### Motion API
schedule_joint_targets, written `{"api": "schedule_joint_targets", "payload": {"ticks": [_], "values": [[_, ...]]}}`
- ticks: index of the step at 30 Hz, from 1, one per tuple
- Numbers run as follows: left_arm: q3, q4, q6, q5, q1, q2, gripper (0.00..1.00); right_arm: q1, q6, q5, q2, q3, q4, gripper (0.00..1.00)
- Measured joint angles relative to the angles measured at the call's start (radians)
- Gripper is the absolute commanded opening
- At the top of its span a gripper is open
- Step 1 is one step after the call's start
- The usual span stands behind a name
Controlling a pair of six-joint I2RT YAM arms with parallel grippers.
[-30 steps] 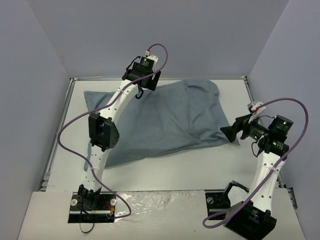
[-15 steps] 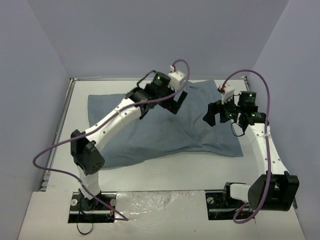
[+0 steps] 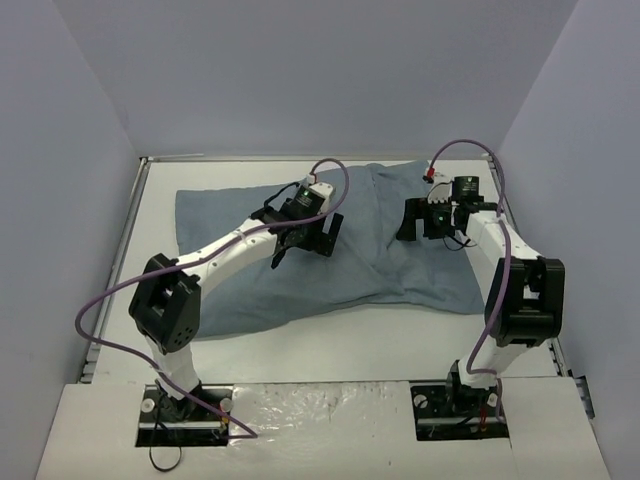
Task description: Remove the pillowcase from the pillow
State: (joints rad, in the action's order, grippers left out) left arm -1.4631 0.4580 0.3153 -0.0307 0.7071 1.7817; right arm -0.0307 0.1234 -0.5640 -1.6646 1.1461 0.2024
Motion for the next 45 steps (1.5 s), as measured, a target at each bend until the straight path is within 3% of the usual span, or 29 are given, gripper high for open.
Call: {"api": "schedule_joint_targets", "payload": {"ticks": [11,15,16,20,21,22,26,32,39,45], "values": [[0.002,-0.188,0.132,0.146,-0.029,0.016,0.86,0.013,0.019,-0.098,-0.059,0.035,-0.034,0.86],[-0.022,-0.203,0.193,0.162,-0.036,0.075,0.77,0.013,0.037,-0.101,-0.079,0.038,-0.035,0.74],[-0.040,-0.201,0.205,0.161,-0.040,0.101,0.70,0.013,0.038,-0.101,-0.084,0.041,-0.035,0.70],[-0.097,-0.202,0.244,0.161,-0.044,0.205,0.47,0.013,0.039,-0.105,-0.098,0.047,-0.035,0.32],[-0.099,-0.203,0.248,0.161,-0.045,0.219,0.41,0.013,0.039,-0.105,-0.098,0.047,-0.035,0.26],[-0.099,-0.201,0.249,0.161,-0.047,0.229,0.27,0.013,0.039,-0.105,-0.098,0.047,-0.035,0.23],[-0.087,-0.209,0.264,0.161,-0.058,0.222,0.05,0.011,0.037,-0.096,-0.092,0.046,-0.041,0.11],[0.055,-0.236,0.260,0.144,-0.073,0.106,0.02,-0.028,0.042,-0.094,-0.007,-0.013,-0.052,0.00],[0.246,-0.277,0.261,0.107,-0.109,-0.061,0.02,-0.138,0.042,-0.042,0.115,-0.098,-0.056,0.00],[0.314,-0.293,0.262,0.089,-0.115,-0.108,0.02,-0.144,0.042,0.053,0.130,-0.173,-0.047,0.00]]}}
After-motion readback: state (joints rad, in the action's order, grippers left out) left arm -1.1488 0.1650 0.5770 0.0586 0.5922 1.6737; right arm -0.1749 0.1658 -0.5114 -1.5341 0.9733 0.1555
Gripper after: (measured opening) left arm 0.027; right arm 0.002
